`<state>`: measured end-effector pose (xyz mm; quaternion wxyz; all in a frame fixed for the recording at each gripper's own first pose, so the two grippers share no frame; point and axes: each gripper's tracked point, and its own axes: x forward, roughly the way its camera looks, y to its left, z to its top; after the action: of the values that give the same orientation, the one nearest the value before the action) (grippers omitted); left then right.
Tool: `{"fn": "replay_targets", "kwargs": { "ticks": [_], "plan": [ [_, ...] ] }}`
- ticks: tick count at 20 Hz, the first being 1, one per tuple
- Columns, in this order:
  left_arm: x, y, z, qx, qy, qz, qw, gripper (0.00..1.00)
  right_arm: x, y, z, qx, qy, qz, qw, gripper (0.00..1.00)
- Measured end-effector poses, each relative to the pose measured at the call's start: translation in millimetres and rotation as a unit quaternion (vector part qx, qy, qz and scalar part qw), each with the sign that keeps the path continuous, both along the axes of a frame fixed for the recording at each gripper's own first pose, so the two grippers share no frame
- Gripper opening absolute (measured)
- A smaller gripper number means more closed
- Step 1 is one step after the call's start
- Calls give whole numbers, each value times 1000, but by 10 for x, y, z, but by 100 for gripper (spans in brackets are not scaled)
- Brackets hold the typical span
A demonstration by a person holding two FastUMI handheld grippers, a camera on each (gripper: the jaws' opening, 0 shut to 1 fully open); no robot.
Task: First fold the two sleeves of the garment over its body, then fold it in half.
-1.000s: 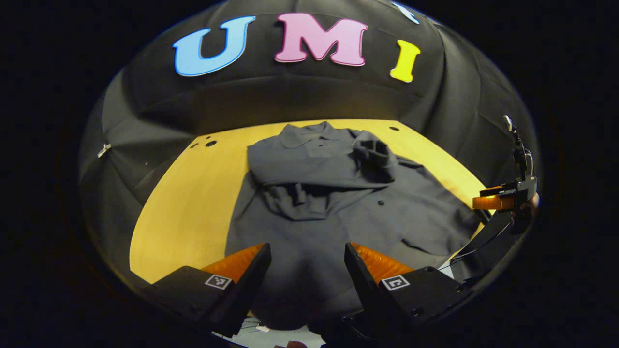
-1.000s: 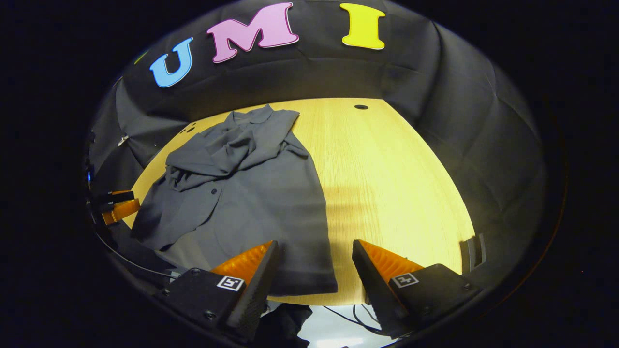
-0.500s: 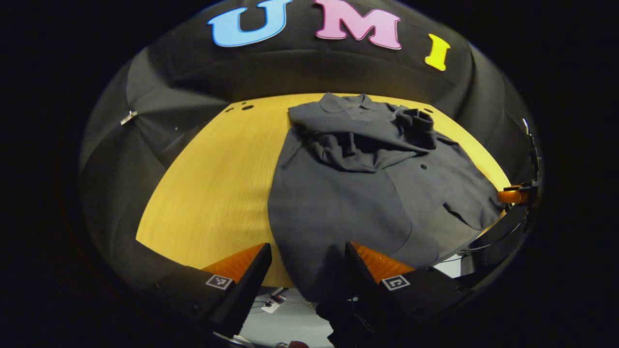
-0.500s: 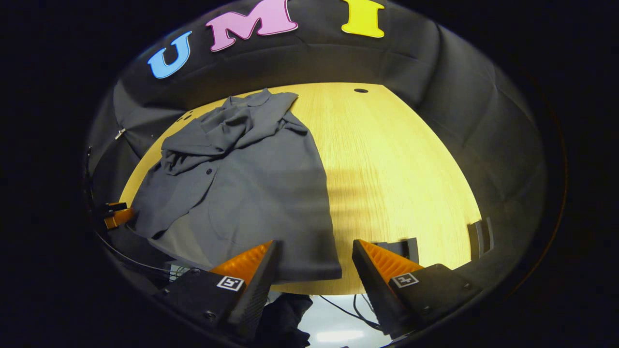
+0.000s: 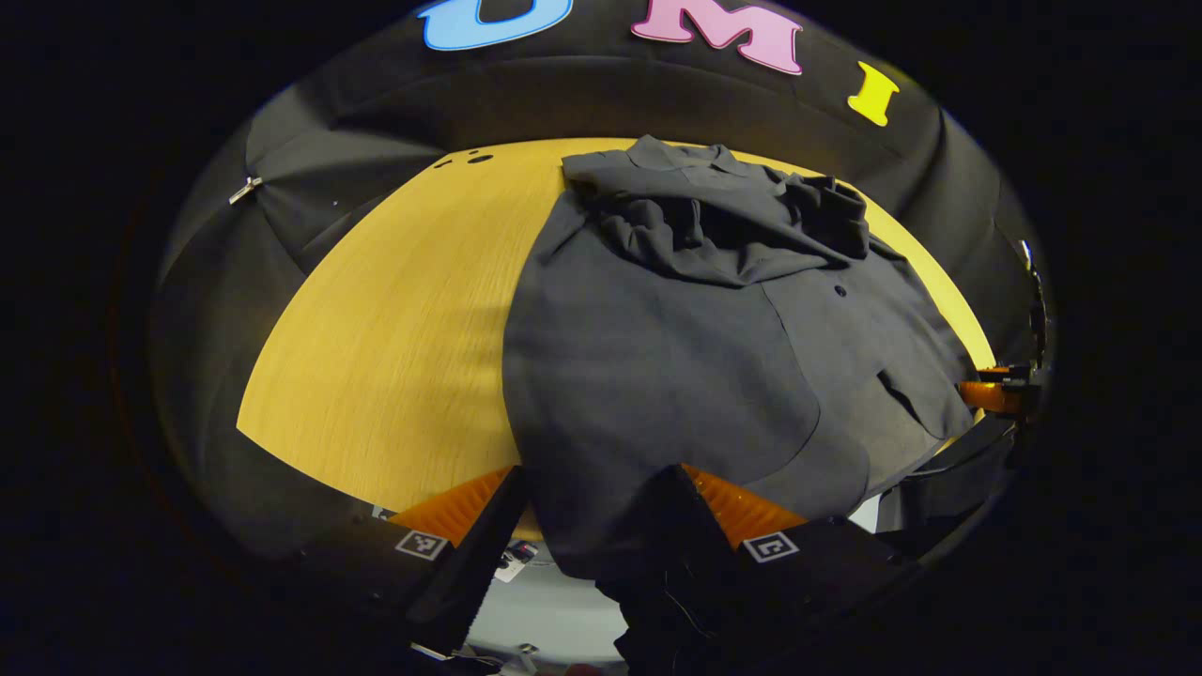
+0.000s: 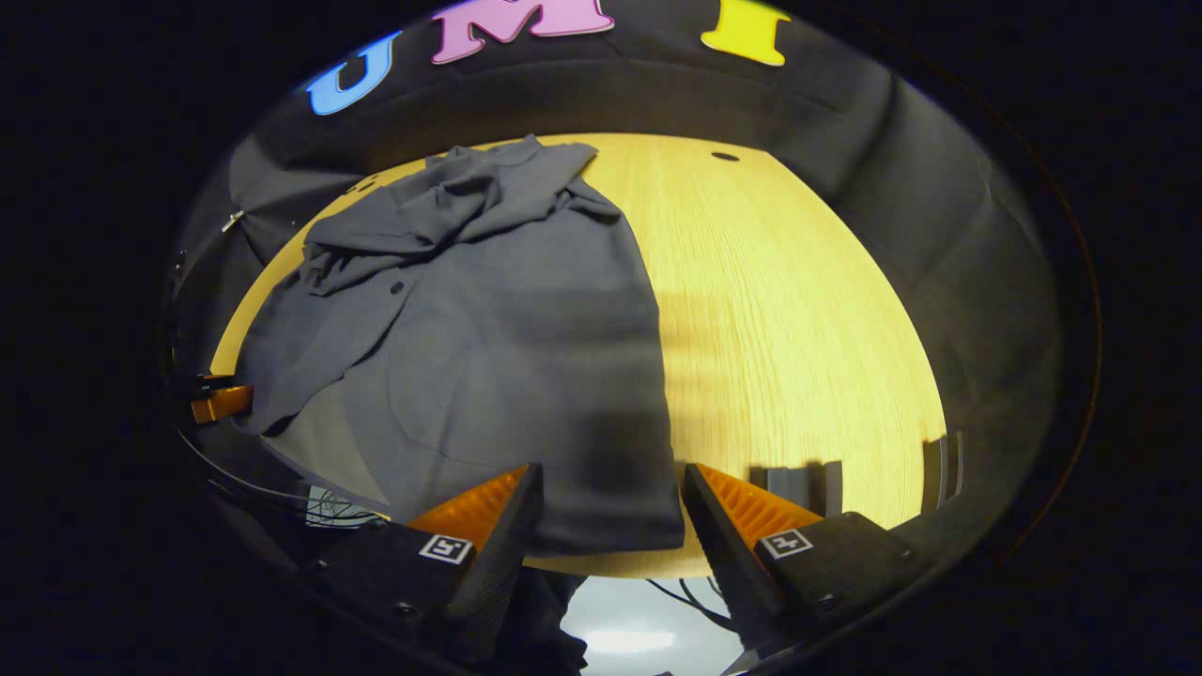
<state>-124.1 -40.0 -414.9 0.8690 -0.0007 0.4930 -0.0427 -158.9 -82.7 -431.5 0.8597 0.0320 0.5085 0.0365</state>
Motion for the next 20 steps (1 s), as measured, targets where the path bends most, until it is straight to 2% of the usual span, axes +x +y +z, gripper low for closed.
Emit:
{"fn": "replay_targets", "kwargs": {
  "ticks": [1, 2, 4, 5, 7, 9, 10, 11, 12, 14, 17, 20],
  "plan": [
    [0, -12, -15, 0, 6, -4, 1000, 99, 4, 15, -31, 5, 0, -7, 1000, 96],
    [14, -32, -31, 0, 3, -11, 1000, 100, 32, 35, 31, 5, -6, -11, 1000, 83],
    [62, -112, -39, -7, 2, -35, 999, 92, 35, 83, 2, 12, -3, 7, 1000, 80],
    [87, -155, -33, -11, 1, -43, 999, 87, 65, 112, -7, 19, -5, 12, 1000, 66],
    [208, -227, -20, -26, -3, -45, 999, 53, 173, 203, -32, 43, -19, 19, 999, 38],
    [294, -280, -29, -44, -3, -39, 998, 19, 204, 214, 3, 69, -26, -26, 997, 11],
    [310, -294, -17, -48, -1, -42, 998, 14, 217, 210, -8, 84, -18, -51, 995, 11],
    [319, -294, -19, -49, 4, -46, 998, 12, 227, 220, -22, 98, -8, -68, 993, 0],
    [335, -284, -4, -50, 5, -45, 998, 9, 257, 210, -5, 101, -6, -73, 992, 5],
    [382, -257, 80, -49, 0, -42, 998, 6, 279, 200, 76, 84, -7, -58, 995, 5],
    [584, -241, 450, -58, -52, -31, 997, 6, 510, 260, 434, 86, -59, -46, 993, 5],
    [824, -180, 830, -78, -94, -3, 992, 6, 821, 193, 829, 95, -113, -59, 987, 5]
  ]
}}
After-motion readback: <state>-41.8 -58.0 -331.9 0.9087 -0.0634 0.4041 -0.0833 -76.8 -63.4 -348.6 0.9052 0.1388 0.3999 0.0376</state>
